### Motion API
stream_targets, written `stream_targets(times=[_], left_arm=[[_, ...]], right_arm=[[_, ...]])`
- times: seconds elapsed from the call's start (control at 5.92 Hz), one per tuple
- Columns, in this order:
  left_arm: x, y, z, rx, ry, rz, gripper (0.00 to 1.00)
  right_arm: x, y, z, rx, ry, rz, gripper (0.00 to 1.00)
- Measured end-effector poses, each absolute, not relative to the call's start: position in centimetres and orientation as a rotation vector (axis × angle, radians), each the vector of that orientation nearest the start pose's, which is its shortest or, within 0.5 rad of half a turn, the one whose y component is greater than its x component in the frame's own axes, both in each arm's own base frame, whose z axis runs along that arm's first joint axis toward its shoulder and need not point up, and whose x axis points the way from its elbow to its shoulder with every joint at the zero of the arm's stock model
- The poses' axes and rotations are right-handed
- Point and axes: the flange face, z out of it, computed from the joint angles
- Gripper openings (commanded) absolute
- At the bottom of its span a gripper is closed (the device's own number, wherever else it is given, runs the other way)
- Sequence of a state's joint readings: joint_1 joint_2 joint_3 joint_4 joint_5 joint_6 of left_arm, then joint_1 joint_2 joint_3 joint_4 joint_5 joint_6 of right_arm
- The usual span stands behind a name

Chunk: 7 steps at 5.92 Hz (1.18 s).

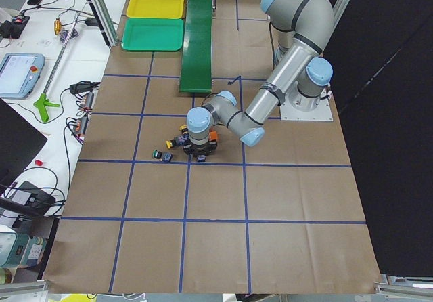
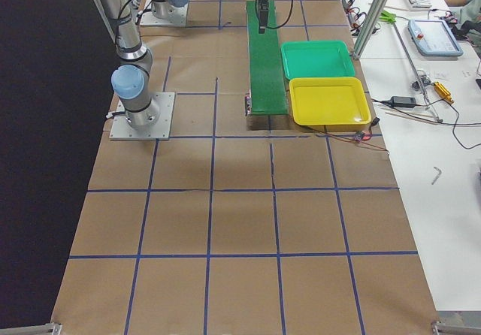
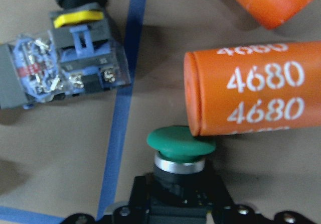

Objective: Sort buttons by color to trays
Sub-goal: 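Carry the green button onto the belt with the left gripper and release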

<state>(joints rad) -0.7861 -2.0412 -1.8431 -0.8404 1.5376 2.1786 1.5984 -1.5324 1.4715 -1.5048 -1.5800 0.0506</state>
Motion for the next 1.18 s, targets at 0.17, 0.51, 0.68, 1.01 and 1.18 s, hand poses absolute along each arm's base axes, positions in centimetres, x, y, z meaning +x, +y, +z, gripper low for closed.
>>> stream_targets(times=[0.17, 0.51, 0.68, 1.01, 1.18], left_arm=[[31.1, -50.9, 18.8, 2.004, 2.416, -0.048, 0.0], [29.2, -51.4, 22.2, 1.963, 2.456, -0.047, 0.0], [27.3, -52.6, 25.1, 1.945, 2.506, -0.045, 0.0], [21.4, -55.7, 31.5, 1.906, 2.575, -0.017, 0.0], [15.6, -57.5, 33.0, 2.0, 2.517, 0.002, 0.0]], right_arm=[[14.6, -50.3, 51.1, 0.036, 3.151, 0.008, 1.0], [14.6, -50.3, 51.1, 0.036, 3.151, 0.008, 1.0], [14.6, -50.3, 51.1, 0.031, 3.151, 0.009, 1.0], [14.7, -50.3, 51.0, 0.013, 3.15, 0.011, 1.0], [14.7, -50.2, 50.9, -0.012, 3.151, 0.013, 1.0]])
